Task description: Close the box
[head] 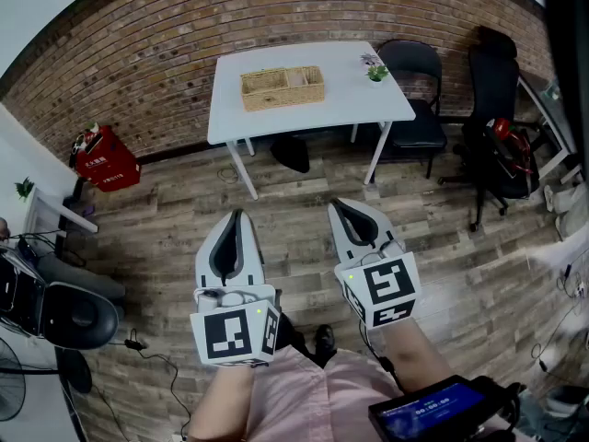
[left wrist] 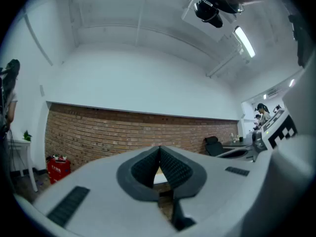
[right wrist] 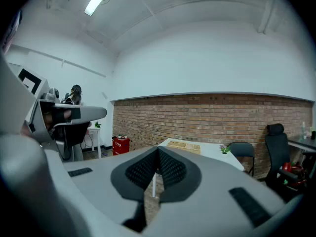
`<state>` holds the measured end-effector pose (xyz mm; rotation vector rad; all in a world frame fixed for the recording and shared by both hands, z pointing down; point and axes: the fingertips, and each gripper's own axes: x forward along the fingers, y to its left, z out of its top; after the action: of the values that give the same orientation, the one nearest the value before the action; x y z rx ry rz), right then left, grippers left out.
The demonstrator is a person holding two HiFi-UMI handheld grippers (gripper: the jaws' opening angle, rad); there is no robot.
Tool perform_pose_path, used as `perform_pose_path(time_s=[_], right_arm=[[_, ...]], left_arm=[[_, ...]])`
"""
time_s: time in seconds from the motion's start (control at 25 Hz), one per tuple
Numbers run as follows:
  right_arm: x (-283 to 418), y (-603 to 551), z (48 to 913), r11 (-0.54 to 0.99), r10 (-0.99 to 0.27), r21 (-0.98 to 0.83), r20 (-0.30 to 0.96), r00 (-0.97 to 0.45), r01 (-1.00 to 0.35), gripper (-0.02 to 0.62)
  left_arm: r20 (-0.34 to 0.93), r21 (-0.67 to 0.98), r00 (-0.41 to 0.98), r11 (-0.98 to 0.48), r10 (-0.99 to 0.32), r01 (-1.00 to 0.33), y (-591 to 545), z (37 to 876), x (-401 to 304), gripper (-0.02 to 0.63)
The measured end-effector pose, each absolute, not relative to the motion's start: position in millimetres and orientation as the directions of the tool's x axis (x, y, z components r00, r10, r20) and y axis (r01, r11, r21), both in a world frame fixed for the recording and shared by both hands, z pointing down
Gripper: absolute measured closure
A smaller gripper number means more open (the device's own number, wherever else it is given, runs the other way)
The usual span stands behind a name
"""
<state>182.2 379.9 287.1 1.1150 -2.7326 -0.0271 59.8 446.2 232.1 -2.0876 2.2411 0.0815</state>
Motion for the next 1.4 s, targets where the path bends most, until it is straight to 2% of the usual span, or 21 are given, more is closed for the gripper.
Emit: perform_pose_path(time_s=[0.4,0.6,0.64,0.68,0.72,0.76,1.4], right_arm=[[196,385,288,0.711,-0.702,0.106,0.177,-0.69,-0.696,0.597],[206,385,280,0.715,-0.698,0.062,0.129,-0.705,-0.697,0.586],[205,384,280,0.724,-0.687,0.046,0.13,-0.714,-0.688,0.434],[204,382,280,0.73,-0.681,0.04,0.134,-0.72,-0.683,0.397],[202,379,280,0.729,-0.681,0.043,0.138,-0.719,-0.683,0.397],[201,375,282,0.725,-0.686,0.052,0.142,-0.714,-0.686,0.398],[123,235,327,0.687,-0.715,0.061,0.232,-0.66,-0.724,0.444]], left_arm=[[-0.089,-0.009,-0.062,0.063,-0.994,-0.998,452,235,71,0.594],[-0.107,0.01,-0.075,0.074,-0.991,-0.997,458,232,75,0.592],[-0.106,0.015,-0.069,0.068,-0.992,-0.998,456,232,74,0.575],[-0.103,0.019,-0.064,0.062,-0.993,-0.998,454,233,74,0.517],[-0.099,0.021,-0.061,0.059,-0.993,-0.998,452,235,72,0.478],[-0.096,0.022,-0.06,0.058,-0.994,-0.998,449,236,69,0.472],[-0.015,0.049,-0.024,0.023,-1.0,-0.999,306,279,-24,0.472]])
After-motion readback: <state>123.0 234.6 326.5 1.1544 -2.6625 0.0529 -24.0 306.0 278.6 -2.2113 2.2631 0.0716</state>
